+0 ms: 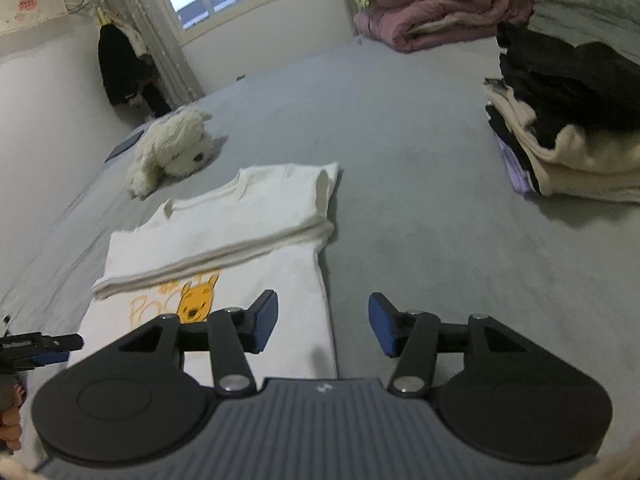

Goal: Fold clothes

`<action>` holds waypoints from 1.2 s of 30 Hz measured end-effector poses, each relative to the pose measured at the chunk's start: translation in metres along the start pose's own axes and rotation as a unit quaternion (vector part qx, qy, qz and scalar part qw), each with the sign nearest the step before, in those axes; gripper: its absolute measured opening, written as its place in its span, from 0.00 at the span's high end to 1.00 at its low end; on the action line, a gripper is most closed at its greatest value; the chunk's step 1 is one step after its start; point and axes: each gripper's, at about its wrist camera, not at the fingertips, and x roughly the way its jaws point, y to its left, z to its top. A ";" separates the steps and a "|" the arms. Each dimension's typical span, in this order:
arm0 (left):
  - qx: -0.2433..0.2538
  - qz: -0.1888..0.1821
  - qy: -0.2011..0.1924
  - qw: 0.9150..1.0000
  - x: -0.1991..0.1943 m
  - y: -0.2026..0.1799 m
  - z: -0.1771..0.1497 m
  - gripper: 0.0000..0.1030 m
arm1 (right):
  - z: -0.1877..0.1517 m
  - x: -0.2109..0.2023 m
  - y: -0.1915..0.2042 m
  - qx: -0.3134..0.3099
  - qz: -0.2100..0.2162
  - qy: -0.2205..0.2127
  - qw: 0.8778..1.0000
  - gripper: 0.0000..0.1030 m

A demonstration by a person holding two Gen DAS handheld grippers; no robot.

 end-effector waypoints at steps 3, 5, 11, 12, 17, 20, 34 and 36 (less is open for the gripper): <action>-0.004 0.002 0.020 1.000 -0.010 0.005 -0.010 0.28 | 0.001 -0.012 0.003 0.006 0.023 0.028 0.999 0.45; -0.006 0.003 0.034 0.999 -0.016 0.008 -0.017 0.27 | -0.001 -0.020 0.004 0.012 0.041 0.048 0.998 0.39; -0.013 0.004 0.059 0.998 -0.029 0.017 -0.028 0.26 | -0.025 -0.026 0.000 0.076 0.095 0.112 0.986 0.37; -0.014 0.003 0.060 0.998 -0.030 0.019 -0.028 0.26 | -0.027 -0.023 -0.001 0.092 0.093 0.124 0.984 0.37; -0.018 0.001 0.068 0.998 -0.035 0.026 -0.030 0.26 | -0.035 -0.011 -0.002 0.156 0.118 0.159 0.968 0.37; -0.021 -0.001 0.073 0.997 -0.038 0.031 -0.032 0.26 | -0.037 -0.005 -0.003 0.174 0.129 0.172 0.961 0.37; -0.011 -0.038 0.091 0.995 -0.057 0.059 -0.049 0.26 | -0.047 -0.019 -0.039 0.186 0.156 0.192 0.951 0.36; -0.007 -0.053 0.093 0.994 -0.060 0.063 -0.053 0.26 | -0.048 -0.022 -0.047 0.196 0.166 0.194 0.947 0.36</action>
